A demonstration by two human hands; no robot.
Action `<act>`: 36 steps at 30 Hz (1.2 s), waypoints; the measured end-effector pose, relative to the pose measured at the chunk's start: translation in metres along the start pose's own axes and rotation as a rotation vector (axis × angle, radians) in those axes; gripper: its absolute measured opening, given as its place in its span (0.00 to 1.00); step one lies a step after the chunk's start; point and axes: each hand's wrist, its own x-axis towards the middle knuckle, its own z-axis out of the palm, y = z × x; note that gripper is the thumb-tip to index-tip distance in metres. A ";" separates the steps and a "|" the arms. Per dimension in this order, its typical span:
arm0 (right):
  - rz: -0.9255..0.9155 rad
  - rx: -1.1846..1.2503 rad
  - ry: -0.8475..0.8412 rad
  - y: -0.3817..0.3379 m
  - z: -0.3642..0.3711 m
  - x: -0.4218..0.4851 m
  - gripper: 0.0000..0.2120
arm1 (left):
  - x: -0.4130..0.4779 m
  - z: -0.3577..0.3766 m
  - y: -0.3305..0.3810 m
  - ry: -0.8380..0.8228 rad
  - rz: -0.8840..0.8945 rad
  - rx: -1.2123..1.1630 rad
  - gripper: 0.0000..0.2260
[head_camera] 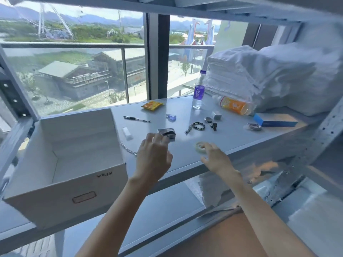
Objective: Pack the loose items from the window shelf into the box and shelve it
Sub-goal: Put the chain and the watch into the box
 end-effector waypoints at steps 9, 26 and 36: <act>-0.102 -0.022 -0.123 0.094 -0.005 0.034 0.16 | 0.024 0.147 0.038 -0.464 -0.202 0.124 0.20; -0.597 0.122 -0.292 -0.003 0.060 0.090 0.14 | -0.017 0.127 -0.031 -0.105 -0.443 0.044 0.18; -0.861 0.089 -0.357 -0.036 0.095 0.125 0.17 | -0.011 0.131 -0.059 -0.011 -0.456 -0.111 0.12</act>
